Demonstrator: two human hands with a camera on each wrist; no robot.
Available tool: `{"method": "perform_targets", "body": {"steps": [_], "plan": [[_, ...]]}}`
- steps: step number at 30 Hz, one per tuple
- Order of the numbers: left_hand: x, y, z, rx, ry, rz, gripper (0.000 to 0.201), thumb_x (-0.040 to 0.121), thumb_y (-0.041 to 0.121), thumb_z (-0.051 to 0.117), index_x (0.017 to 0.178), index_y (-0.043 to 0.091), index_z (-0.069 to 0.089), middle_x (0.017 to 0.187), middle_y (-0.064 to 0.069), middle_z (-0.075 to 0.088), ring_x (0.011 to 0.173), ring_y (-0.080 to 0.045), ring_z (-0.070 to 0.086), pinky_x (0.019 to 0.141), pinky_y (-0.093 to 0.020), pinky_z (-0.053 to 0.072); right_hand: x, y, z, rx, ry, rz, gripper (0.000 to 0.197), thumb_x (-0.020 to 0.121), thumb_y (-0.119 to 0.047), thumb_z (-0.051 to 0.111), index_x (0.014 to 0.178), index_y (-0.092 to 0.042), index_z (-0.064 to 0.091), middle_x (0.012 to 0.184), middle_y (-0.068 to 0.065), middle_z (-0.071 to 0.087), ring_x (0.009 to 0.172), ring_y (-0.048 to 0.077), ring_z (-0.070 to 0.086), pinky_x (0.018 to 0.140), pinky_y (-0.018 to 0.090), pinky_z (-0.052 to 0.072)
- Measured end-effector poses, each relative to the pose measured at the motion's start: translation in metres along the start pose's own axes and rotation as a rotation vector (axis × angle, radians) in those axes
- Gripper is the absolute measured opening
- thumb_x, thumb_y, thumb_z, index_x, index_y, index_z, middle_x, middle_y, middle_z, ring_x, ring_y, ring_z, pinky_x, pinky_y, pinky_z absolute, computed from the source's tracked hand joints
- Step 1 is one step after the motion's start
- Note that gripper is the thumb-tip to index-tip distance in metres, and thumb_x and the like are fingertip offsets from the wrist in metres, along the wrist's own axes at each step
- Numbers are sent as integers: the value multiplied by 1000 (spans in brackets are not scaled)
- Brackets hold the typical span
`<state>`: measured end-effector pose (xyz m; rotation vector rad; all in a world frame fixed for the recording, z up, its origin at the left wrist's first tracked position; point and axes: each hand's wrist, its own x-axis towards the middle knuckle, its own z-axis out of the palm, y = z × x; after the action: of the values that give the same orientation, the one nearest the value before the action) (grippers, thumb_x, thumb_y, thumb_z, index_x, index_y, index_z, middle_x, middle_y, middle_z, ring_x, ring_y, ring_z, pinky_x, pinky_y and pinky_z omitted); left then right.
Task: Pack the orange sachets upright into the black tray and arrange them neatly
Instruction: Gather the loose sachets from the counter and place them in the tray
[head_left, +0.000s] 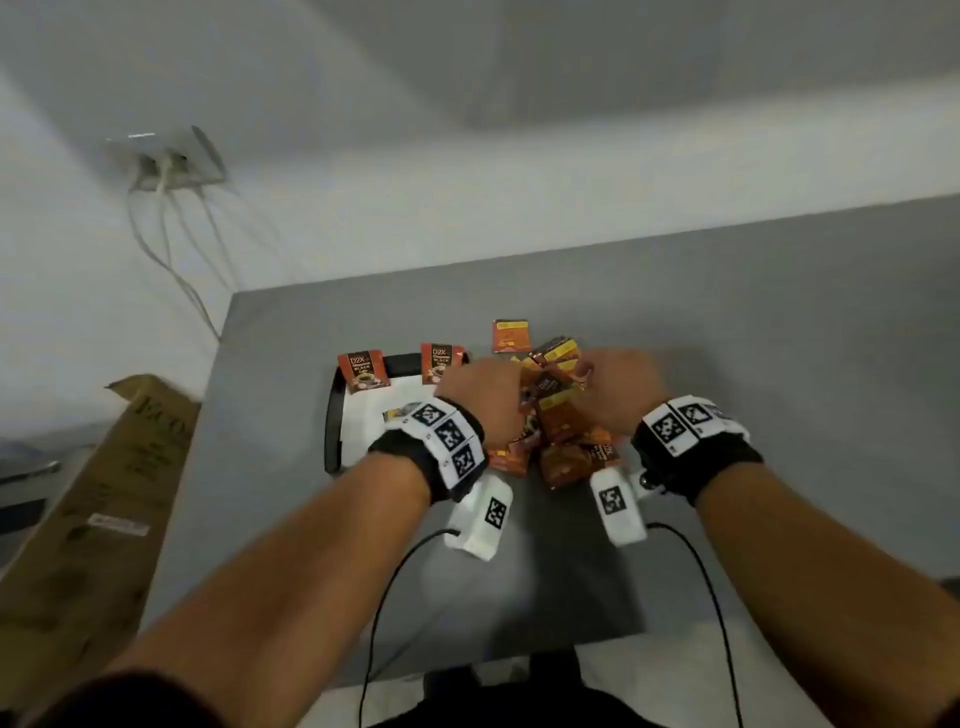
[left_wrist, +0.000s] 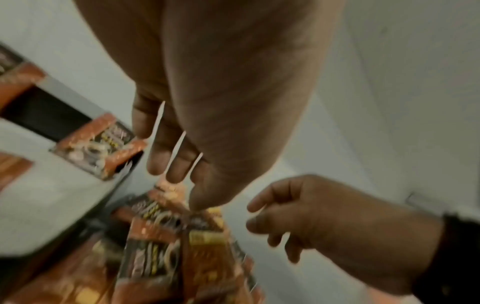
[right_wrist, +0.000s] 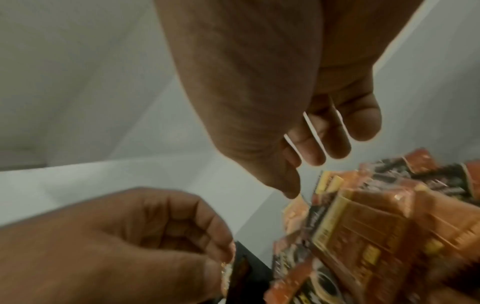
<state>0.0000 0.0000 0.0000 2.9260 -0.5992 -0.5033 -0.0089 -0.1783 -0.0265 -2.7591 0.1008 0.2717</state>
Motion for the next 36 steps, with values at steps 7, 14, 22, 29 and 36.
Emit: {"method": "perform_targets", "body": {"steps": [7, 14, 22, 29, 36], "plan": [[42, 32, 51, 31, 64, -117, 25, 85, 27, 68, 107, 21, 59, 104, -3, 70, 92, -28, 69, 74, -37, 50, 13, 9, 48, 79, -35, 139, 32, 92, -21, 60, 123, -16, 59, 123, 10, 62, 111, 30, 61, 92, 39, 50], [52, 36, 64, 16, 17, -227, 39, 93, 19, 64, 129, 12, 51, 125, -12, 61, 107, -33, 66, 85, -44, 51, 13, 15, 63, 233, 25, 152, 32, 90, -20, 60, 121, -16, 51, 119, 12, 66, 111, 35, 62, 90, 42, 48], [36, 40, 53, -49, -9, -251, 40, 95, 7, 50, 135, 6, 42, 121, -15, 66, 104, -36, 67, 82, -40, 53, 35, 49, 9, 313, -37, 98, 12, 81, -7, 56, 79, -3, 68, 76, 7, 69, 74, 28, 67, 57, 27, 47], [42, 39, 24, 84, -62, -182, 29, 92, 27, 51, 119, 22, 58, 113, -6, 69, 103, -28, 63, 89, -41, 47, 54, 46, 25, 263, -140, 202, 18, 86, -25, 66, 85, -8, 60, 85, 7, 62, 79, 26, 63, 60, 27, 49], [70, 30, 27, 338, -141, -178, 42, 89, 32, 60, 129, 21, 58, 129, -13, 55, 123, -34, 51, 101, -50, 42, 52, 43, 63, 77, -48, 184, 74, 73, -41, 79, 134, -16, 45, 140, 14, 45, 130, 37, 45, 106, 46, 43]]}}
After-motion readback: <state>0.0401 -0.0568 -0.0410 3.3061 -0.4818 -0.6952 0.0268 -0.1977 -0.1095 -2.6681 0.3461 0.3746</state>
